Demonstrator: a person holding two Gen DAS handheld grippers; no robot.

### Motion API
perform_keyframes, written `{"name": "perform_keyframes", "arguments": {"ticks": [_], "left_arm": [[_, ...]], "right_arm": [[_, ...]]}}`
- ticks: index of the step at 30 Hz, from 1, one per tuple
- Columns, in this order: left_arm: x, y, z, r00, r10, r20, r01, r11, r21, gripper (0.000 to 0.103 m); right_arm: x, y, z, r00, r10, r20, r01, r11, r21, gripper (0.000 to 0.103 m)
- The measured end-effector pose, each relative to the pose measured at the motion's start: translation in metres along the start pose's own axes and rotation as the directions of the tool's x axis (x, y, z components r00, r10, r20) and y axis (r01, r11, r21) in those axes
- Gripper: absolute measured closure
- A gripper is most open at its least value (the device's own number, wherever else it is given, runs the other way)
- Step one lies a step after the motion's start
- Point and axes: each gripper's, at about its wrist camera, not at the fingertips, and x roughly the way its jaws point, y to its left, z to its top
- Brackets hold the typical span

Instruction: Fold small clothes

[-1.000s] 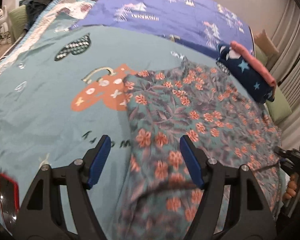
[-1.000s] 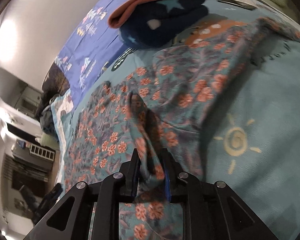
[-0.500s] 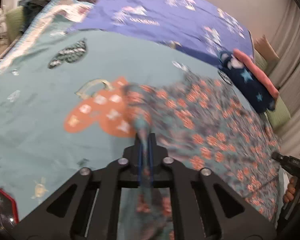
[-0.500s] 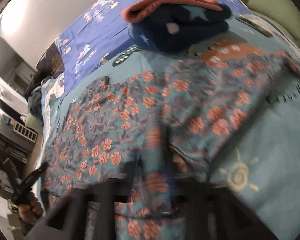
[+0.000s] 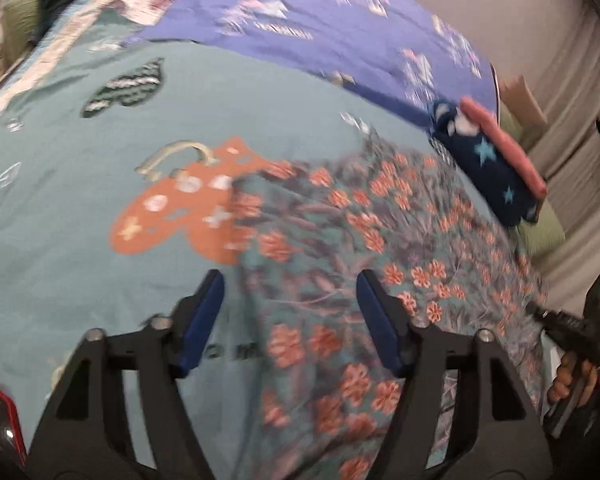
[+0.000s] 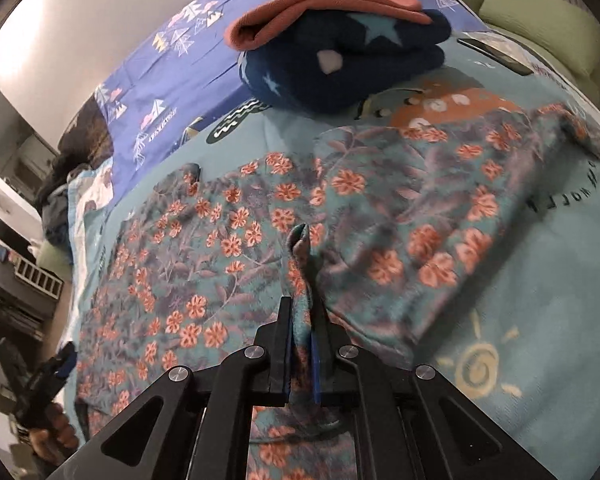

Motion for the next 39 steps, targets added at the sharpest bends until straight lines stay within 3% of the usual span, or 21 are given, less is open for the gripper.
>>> {"name": "perform_keyframes", "arguments": {"ticks": [1, 4, 8, 12, 14, 15, 17, 20, 23, 24, 26, 29, 34, 35, 38, 39], "left_arm": [[0.008, -0.005, 0.003, 1.000, 0.005, -0.018, -0.005, 1.000, 0.019, 0.099], [0.001, -0.007, 0.011, 1.000, 0.004, 0.024, -0.005, 1.000, 0.020, 0.098], [-0.028, 0.004, 0.016, 0.991, 0.037, 0.129, -0.036, 0.999, -0.010, 0.098], [-0.019, 0.022, 0.014, 0.992, 0.063, 0.112, -0.060, 0.998, -0.033, 0.096], [-0.010, 0.027, 0.012, 0.986, 0.136, 0.101, -0.132, 0.990, -0.042, 0.095], [-0.006, 0.030, 0.010, 0.981, 0.173, 0.085, -0.170, 0.984, -0.047, 0.095], [-0.008, 0.031, 0.005, 0.981, 0.179, 0.080, -0.175, 0.983, -0.054, 0.096], [-0.024, 0.022, 0.003, 0.981, 0.158, 0.113, -0.156, 0.987, -0.027, 0.095], [-0.037, -0.002, 0.004, 0.985, 0.080, 0.153, -0.085, 0.996, 0.024, 0.094], [-0.039, -0.014, 0.004, 0.987, 0.054, 0.154, -0.062, 0.997, 0.043, 0.093], [-0.039, -0.039, 0.002, 0.988, 0.026, 0.150, -0.041, 0.994, 0.101, 0.078], [-0.033, -0.083, -0.006, 0.992, 0.005, 0.127, -0.034, 0.974, 0.222, 0.072], [-0.010, -0.148, -0.018, 0.998, -0.056, 0.043, 0.037, 0.933, 0.359, 0.070], [-0.006, -0.160, -0.020, 0.998, -0.052, 0.034, 0.035, 0.922, 0.386, 0.070], [0.005, -0.189, -0.028, 0.998, -0.059, 0.006, 0.050, 0.896, 0.441, 0.069], [0.007, -0.197, -0.031, 0.998, -0.063, -0.004, 0.057, 0.890, 0.453, 0.067]], "right_arm": [[-0.004, 0.003, 0.002, 1.000, 0.011, 0.007, -0.011, 1.000, -0.001, 0.097], [-0.017, 0.019, 0.012, 0.997, 0.067, 0.041, -0.066, 0.998, -0.025, 0.097], [-0.051, 0.049, 0.027, 0.970, 0.189, 0.153, -0.178, 0.981, -0.078, 0.097], [-0.027, 0.052, 0.028, 0.989, 0.029, 0.145, -0.009, 0.990, -0.139, 0.096], [0.021, 0.041, 0.025, 0.993, -0.115, 0.018, 0.116, 0.977, -0.179, 0.092], [0.036, 0.033, 0.021, 0.989, -0.147, -0.036, 0.138, 0.976, -0.170, 0.092], [0.026, 0.022, 0.017, 0.997, -0.076, 0.023, 0.079, 0.990, -0.114, 0.091], [-0.001, 0.011, 0.017, 0.996, -0.044, 0.074, 0.047, 0.998, -0.050, 0.080], [-0.017, 0.009, 0.019, 0.996, -0.012, 0.084, 0.017, 0.998, -0.062, 0.080], [-0.018, 0.007, 0.020, 0.997, -0.015, 0.072, 0.020, 0.997, -0.071, 0.080], [-0.019, -0.004, 0.019, 0.997, -0.046, 0.069, 0.050, 0.997, -0.062, 0.080], [-0.024, -0.039, 0.023, 0.992, -0.103, 0.075, 0.101, 0.994, 0.037, 0.080], [-0.046, -0.117, 0.030, 0.986, -0.124, 0.111, 0.092, 0.962, 0.257, 0.080], [-0.048, -0.131, 0.031, 0.986, -0.116, 0.116, 0.077, 0.951, 0.298, 0.077], [-0.057, -0.181, 0.039, 0.987, -0.064, 0.146, -0.011, 0.888, 0.460, 0.054], [-0.058, -0.194, 0.043, 0.986, -0.054, 0.160, -0.033, 0.868, 0.495, 0.052]]}}
